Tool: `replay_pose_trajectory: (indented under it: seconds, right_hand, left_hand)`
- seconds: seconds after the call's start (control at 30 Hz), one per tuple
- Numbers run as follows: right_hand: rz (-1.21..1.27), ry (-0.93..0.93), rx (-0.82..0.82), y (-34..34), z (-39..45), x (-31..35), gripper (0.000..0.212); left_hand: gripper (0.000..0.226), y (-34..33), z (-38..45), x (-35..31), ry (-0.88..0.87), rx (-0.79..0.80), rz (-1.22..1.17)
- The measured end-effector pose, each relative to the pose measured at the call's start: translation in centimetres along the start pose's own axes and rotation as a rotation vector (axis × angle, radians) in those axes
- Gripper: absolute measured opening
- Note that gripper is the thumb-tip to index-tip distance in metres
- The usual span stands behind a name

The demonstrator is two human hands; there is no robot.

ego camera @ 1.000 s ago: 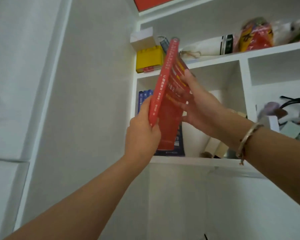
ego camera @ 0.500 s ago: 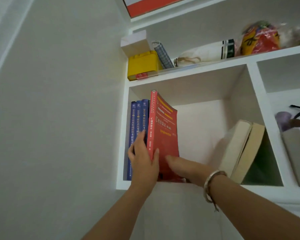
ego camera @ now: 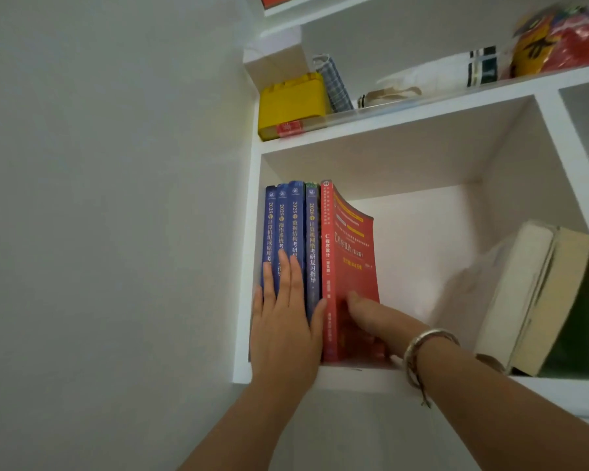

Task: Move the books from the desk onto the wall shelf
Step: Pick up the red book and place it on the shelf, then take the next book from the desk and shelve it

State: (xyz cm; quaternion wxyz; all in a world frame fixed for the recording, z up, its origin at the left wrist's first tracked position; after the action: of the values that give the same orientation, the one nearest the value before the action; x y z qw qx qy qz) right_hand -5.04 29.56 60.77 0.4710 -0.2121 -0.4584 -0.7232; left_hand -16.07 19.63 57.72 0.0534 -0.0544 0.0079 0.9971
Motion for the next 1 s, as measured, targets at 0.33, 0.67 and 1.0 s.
replay_pose_trajectory:
  seconds: [0.33, 0.67, 1.0]
  right_hand:
    - [0.113, -0.008, 0.067, 0.3, -1.6, 0.0, 0.075]
    - [0.347, 0.250, -0.192, 3.6, -12.3, 1.5, 0.030]
    - [0.367, 0.013, -0.029, 10.8, -28.7, -12.6, 0.028]
  left_hand:
    - [0.085, 0.9, 0.8, -0.1, 0.020, 0.235, 0.046]
    - [0.059, 6.7, -4.9, -2.3, 0.266, 0.123, -0.452]
    - [0.027, 10.8, -22.0, -11.0, 0.364, 0.370, -0.625]
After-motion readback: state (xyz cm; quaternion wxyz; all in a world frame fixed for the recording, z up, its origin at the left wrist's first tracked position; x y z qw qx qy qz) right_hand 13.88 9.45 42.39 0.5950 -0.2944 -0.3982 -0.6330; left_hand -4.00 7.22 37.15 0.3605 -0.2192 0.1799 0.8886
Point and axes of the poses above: each hand's wrist, its own z-axis towards the middle knuckle, its own y-axis out of the back of the hand, x = y × z, the point moved 4 cm from there along z, towards the middle knuckle, and after that the axes turned 10 degrees about -x, right-handed, at the moved point
